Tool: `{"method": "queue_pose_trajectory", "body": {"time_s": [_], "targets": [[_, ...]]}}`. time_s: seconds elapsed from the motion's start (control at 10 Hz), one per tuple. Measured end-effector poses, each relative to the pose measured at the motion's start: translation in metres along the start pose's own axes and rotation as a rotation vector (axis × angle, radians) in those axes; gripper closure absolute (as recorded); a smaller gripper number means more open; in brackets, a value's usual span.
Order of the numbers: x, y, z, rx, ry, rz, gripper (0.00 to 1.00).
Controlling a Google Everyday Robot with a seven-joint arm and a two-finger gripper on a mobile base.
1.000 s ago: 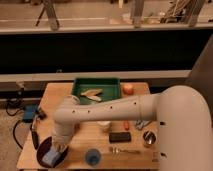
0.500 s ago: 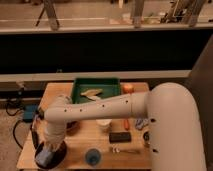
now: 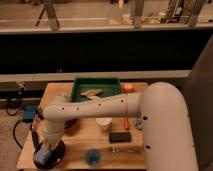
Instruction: Wipe purple bowl with sponge
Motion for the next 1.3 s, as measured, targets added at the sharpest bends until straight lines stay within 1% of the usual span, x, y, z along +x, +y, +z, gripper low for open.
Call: {"method": "queue_pose_trajectory", "body": {"time_s": [0.2, 0.3, 0.5, 0.7, 0.9, 1.0, 1.3], "targets": [[0.003, 0.005, 0.007, -0.005, -0.011, 0.014, 1.00], [0.005, 0.011, 0.007, -0.008, -0.012, 0.024, 1.00], [0.008, 0.026, 0.004, -0.023, -0.022, 0.054, 1.00], [0.009, 0.037, -0.001, -0.044, -0.023, 0.068, 1.00], [0.009, 0.044, -0.005, -0.063, -0.035, 0.072, 1.00], [0.010, 0.047, -0.007, -0.067, -0.041, 0.073, 1.00], [0.010, 0.053, -0.014, -0.049, -0.044, 0.084, 1.00]]}}
